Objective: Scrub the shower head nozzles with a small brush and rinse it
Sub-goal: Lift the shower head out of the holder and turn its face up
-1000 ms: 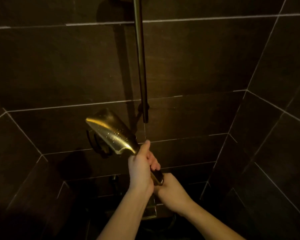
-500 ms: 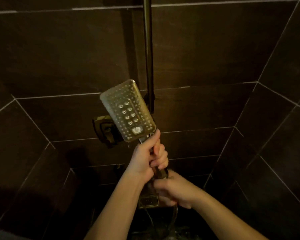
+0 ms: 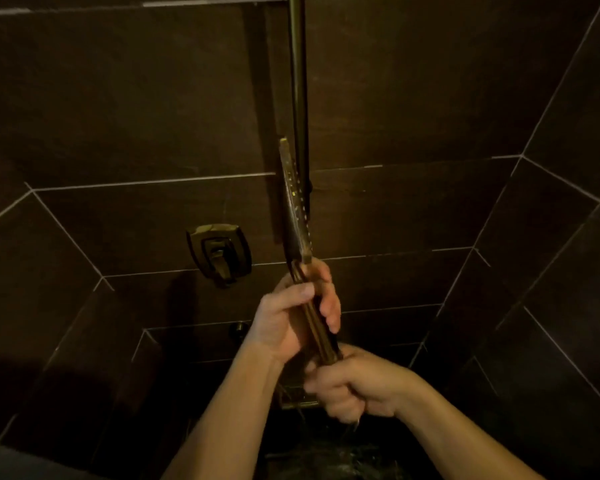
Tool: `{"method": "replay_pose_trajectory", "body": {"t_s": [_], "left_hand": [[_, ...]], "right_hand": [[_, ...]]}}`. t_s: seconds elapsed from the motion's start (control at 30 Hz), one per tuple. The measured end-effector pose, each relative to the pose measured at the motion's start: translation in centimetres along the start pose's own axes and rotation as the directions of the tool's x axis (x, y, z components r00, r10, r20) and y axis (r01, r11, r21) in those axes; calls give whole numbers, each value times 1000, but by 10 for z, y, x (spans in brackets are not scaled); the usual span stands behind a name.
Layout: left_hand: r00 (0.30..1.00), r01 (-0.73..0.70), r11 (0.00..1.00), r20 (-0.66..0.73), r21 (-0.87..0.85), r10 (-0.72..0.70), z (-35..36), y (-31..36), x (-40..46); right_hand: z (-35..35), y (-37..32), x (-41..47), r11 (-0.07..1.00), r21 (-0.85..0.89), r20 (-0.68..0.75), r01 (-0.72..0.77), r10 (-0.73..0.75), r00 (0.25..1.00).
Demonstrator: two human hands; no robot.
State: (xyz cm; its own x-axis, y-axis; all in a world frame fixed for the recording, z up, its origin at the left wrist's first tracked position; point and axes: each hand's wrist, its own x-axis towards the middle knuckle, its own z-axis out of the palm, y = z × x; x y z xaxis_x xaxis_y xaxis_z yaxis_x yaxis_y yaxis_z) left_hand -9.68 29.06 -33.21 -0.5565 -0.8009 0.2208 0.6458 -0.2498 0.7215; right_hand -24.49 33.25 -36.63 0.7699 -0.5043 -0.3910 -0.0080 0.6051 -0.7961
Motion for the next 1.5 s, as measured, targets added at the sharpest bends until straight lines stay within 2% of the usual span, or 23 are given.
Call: {"method": "replay_pose_trajectory", "body": {"t_s": [0.07,0.13,0.17,0.23,0.3,0.37,0.4,0.43,0.5,0.57,0.63,0.73,0.8,0.87,0.93,1.03,1.1,1.13,1.17,1.23,1.33,1.43,1.5], "left_hand": [[996,34,999,86,-35,-31,3,-2,5],[994,75,991,89,-113,-66,9,-2,9],[996,89,990,24,-113,-87,11,-2,11],[962,74,997,-263,16,-67,18,-3,15],[818,26,992,-574,124,50,25,-9,18],[685,-41,992,-719,122,117,28,-16,18],[665,-48,991,-736,126,126,29,-19,16],[670,-51,988,-728,146,142,29,-21,12],[765,-60,982,-623,180,161,32,-18,4],[900,-70,992,-423,109,110,29,-6,2],[983,-59,998,-177,-18,55,18,6,6],[994,-20,991,108,-129,34,10,13,15],[991,19,986,134,-164,3,12,12,18],[999,50,995,2,-91,-50,16,11,19],[965,52,998,-260,31,-42,22,11,19],[800,3,976,-587,218,128,28,3,22],[701,3,963,-687,268,189,29,-3,24],[687,9,961,-700,276,194,28,-5,23],[695,14,961,-693,278,190,26,-5,21],[780,12,967,-608,253,149,19,0,16],[956,-43,996,-286,82,65,5,13,9],[997,-80,992,-8,-94,80,0,20,13],[993,-32,989,106,-142,47,2,20,20]], "right_hand": [[0,-2,-1,994,71,155,-82,70,985],[1,-6,0,992,86,197,-93,75,978],[1,-9,0,994,74,134,-81,71,988],[2,-13,1,997,-72,-139,7,-17,990],[2,-10,4,916,-390,-419,95,-268,868],[2,-4,8,817,-573,-512,66,-419,750],[2,-2,9,801,-596,-518,47,-428,741],[2,0,9,791,-610,-501,41,-426,753],[3,-5,2,808,-581,-419,96,-399,816],[3,-14,-7,916,-372,-306,152,-276,911],[1,-21,-11,992,-97,-110,76,-86,990],[-2,-21,-5,998,20,161,-68,64,985],[-3,-18,2,995,47,246,-89,75,966],[-1,-18,5,993,94,188,-75,56,981],[2,-16,7,998,60,-48,15,-12,999],[4,-12,13,943,-296,-375,151,-260,890],[3,-8,19,864,-477,-442,161,-394,806],[3,-7,20,848,-507,-447,155,-413,794],[4,-7,18,851,-500,-435,159,-405,804],[5,-12,13,899,-406,-382,163,-329,863],[3,-20,3,978,-191,-244,88,-134,960],[2,-25,1,998,-20,12,-65,65,998],[0,-27,3,996,12,188,-92,88,978]]}}
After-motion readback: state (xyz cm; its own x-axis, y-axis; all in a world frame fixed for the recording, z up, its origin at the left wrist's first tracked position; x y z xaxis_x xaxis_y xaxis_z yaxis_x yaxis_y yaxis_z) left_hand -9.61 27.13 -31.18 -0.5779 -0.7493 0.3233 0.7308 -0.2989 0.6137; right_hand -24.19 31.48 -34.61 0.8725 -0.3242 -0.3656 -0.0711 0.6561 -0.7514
